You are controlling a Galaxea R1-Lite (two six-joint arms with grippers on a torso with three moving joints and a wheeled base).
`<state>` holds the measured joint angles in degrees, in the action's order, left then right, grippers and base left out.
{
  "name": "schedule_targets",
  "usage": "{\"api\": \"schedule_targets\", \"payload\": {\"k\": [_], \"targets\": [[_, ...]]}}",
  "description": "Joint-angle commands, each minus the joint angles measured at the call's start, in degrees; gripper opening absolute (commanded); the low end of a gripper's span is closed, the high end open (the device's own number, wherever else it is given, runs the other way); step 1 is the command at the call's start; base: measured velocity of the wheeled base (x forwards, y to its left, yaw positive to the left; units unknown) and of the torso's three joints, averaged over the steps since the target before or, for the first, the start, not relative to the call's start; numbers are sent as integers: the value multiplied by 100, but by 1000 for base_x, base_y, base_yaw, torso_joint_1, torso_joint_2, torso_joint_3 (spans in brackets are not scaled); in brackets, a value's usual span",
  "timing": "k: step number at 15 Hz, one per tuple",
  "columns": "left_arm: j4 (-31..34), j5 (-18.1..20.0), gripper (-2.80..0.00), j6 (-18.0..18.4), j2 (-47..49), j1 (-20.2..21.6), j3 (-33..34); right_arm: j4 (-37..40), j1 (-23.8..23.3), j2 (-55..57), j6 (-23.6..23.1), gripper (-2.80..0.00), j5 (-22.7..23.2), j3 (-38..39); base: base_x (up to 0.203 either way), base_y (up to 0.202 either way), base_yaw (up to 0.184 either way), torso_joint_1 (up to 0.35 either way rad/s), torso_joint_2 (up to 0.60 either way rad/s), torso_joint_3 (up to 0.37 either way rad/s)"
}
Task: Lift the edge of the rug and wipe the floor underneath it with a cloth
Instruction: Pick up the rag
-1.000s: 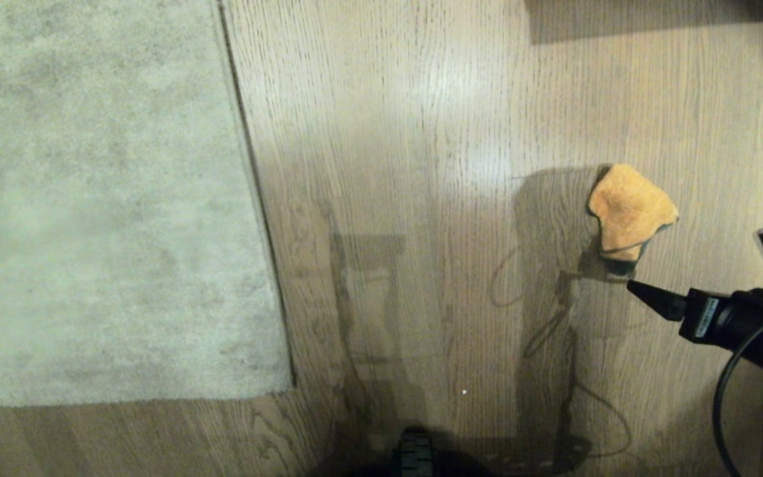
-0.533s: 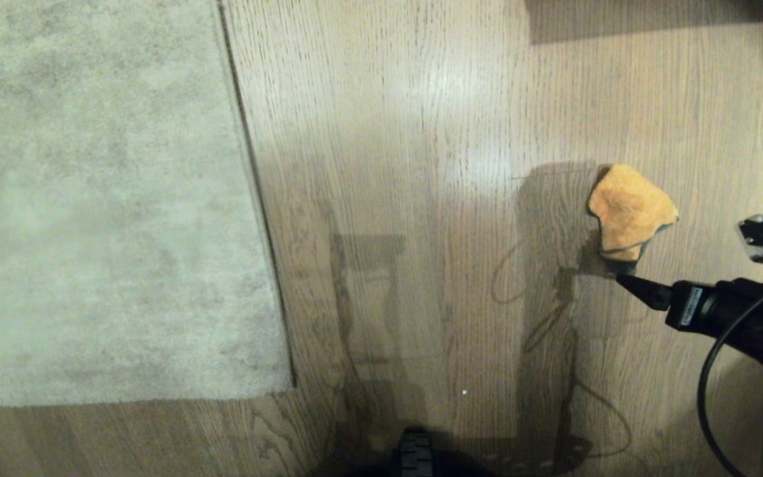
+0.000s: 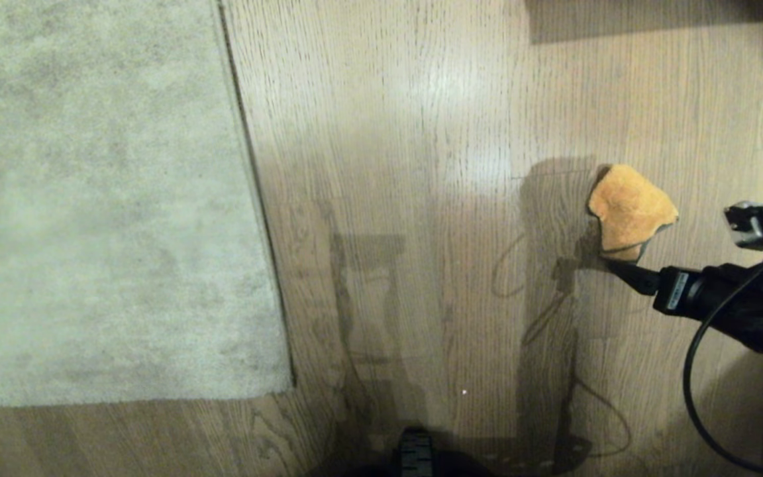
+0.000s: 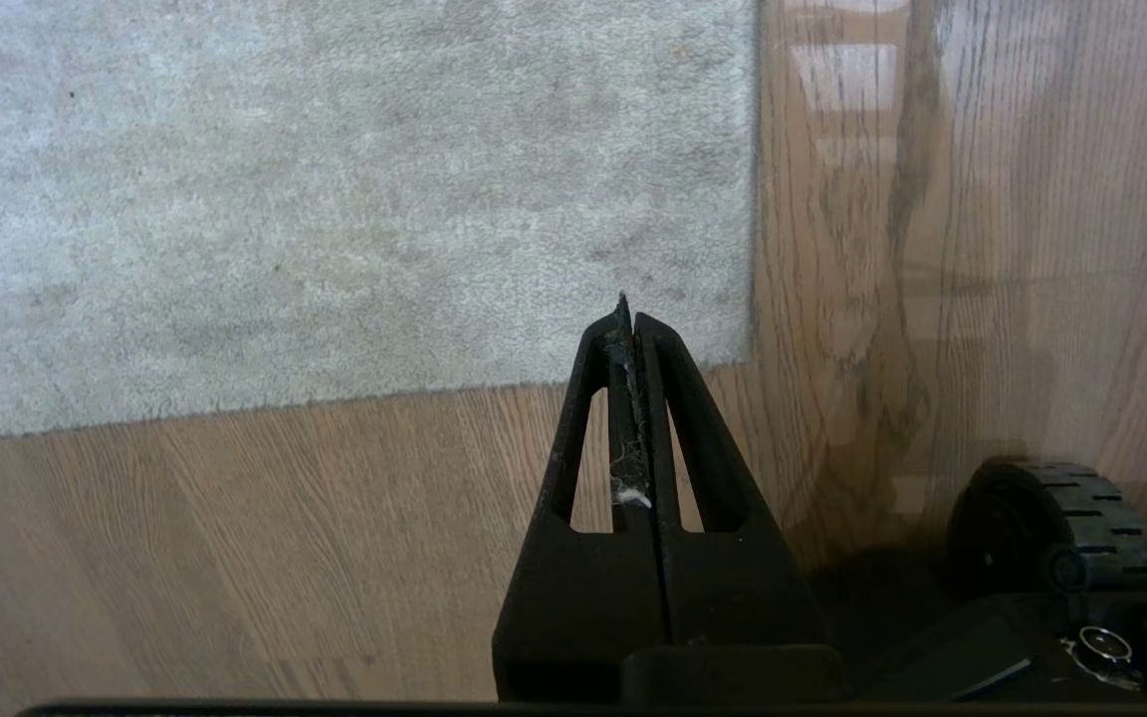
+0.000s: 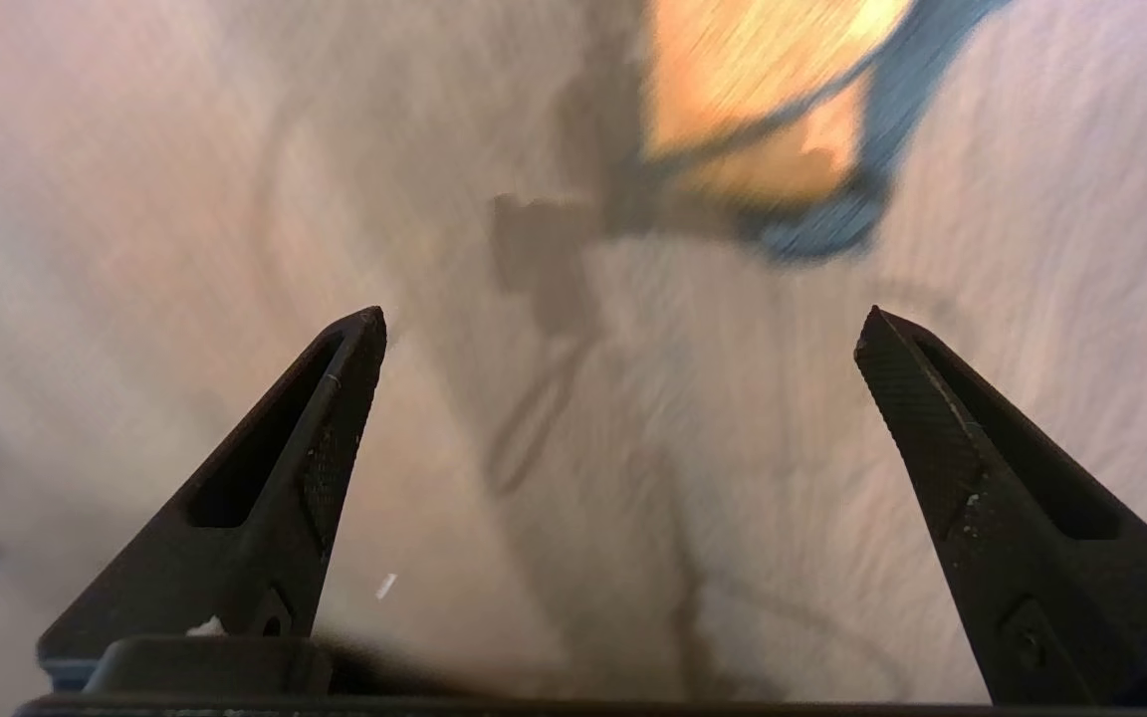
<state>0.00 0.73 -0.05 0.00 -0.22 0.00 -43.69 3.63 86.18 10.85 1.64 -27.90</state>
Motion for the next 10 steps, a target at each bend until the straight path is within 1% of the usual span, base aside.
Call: {"api": "schedule_targets", "payload": {"k": [1, 5, 7, 10], "targets": [[0, -3, -280, -4, 0, 4, 0, -33, 13, 345, 46, 0, -400, -329, 0, 0, 0, 0, 0, 0], [0, -3, -280, -4, 0, 3, 0, -73, 78, 689, 203, 0, -631, -775, 0, 0, 0, 0, 0, 0], [0, -3, -280, -4, 0, -4, 0, -107, 85, 891, 207, 0, -991, -1021, 0, 0, 0, 0, 0, 0], [0, -3, -280, -4, 0, 4, 0, -126, 81, 910, 181, 0, -1106, -1045, 0, 0, 0, 0, 0, 0]]}}
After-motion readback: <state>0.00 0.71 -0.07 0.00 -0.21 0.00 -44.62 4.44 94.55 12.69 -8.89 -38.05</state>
